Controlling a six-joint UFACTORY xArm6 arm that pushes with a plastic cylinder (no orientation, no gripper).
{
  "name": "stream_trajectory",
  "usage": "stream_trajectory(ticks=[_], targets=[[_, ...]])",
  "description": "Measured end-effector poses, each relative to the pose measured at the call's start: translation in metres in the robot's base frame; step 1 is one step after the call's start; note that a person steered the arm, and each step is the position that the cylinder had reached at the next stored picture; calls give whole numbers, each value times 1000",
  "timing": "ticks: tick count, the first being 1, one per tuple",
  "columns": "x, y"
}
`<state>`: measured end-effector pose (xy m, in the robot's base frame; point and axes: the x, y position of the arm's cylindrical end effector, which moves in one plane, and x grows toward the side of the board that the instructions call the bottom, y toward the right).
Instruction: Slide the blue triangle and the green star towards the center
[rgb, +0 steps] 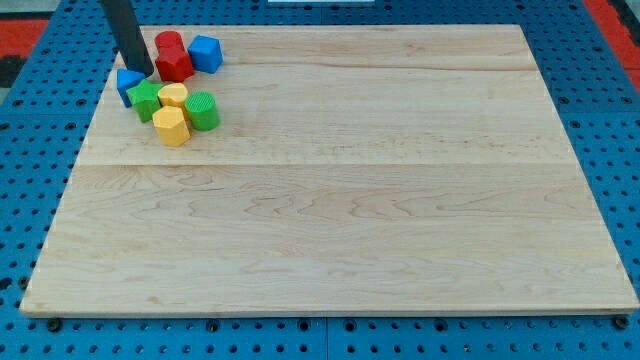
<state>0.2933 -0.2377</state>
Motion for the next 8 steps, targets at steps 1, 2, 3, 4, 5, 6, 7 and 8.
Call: stream_trajectory(ticks=[1,2,3,4,5,6,7,8], targets=[[-20,16],[-37,-14],[-38,-41],[-29,-43],[-7,-42],[25,-25],[55,-11],[73,6]])
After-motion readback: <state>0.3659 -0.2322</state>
